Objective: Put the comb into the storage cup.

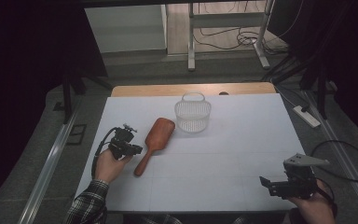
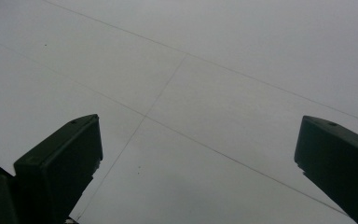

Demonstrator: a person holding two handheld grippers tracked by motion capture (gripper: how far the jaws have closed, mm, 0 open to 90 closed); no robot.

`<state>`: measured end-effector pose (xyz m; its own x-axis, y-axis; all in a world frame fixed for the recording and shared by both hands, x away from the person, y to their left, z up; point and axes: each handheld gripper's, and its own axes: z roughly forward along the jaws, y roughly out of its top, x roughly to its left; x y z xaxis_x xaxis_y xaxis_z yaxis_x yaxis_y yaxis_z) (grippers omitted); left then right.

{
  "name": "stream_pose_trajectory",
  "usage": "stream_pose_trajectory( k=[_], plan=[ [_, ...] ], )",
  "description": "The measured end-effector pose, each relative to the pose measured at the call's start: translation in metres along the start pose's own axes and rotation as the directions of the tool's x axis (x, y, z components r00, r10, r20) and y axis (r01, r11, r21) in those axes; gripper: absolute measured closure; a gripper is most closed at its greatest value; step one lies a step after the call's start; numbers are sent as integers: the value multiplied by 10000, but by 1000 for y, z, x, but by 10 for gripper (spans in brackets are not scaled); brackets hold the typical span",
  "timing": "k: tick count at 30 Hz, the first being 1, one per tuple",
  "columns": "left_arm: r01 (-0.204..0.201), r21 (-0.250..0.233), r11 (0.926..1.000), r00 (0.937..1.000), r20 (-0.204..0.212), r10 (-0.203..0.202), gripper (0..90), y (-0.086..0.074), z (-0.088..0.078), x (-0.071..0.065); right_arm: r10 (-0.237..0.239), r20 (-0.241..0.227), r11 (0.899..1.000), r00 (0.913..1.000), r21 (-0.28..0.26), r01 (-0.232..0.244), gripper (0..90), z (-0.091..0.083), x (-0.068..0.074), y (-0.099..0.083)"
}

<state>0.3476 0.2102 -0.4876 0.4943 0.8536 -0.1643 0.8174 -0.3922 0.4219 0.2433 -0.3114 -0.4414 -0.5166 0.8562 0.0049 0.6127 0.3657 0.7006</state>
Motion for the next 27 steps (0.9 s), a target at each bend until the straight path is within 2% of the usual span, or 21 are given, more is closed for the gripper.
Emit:
stream_pose_trajectory(
  k=[6,10,12,16,17,20,21,24,27],
  plan=[
    [109,-117,9999,9999,-17,-109,701,-2,-3,-2,-20,-10,10000,10000,-15,20,9,0,0,0],
    [173,-204,9996,9997,-172,-177,588,-1,-6,-4,-20,-19,10000,10000,-16,20,9,0,0,0],
    [155,-248,9996,9998,-131,-158,495,0,-7,-4,-24,-10,10000,10000,-19,24,9,0,0,0],
    [167,-409,9990,9998,-66,-169,436,2,-7,-6,-15,-19,10000,10000,-5,15,9,0,0,0],
    [181,-462,9988,9998,-44,-183,369,3,-7,-6,-18,-19,10000,10000,-6,18,9,0,0,0],
    [211,-607,9979,9998,15,-210,317,5,-7,-8,-22,-11,10000,10000,-11,22,9,0,0,0],
    [219,-652,9976,9998,35,-217,256,6,-7,-8,-18,-14,10000,10000,-5,18,9,0,0,0],
    [241,-660,9975,9997,100,-235,168,8,-6,-10,-21,-15,10000,10000,-1,21,9,0,0,0],
    [213,-617,9979,9997,122,-206,136,10,-3,-12,-22,-13,10000,10000,3,22,9,0,0,0]
  ],
)
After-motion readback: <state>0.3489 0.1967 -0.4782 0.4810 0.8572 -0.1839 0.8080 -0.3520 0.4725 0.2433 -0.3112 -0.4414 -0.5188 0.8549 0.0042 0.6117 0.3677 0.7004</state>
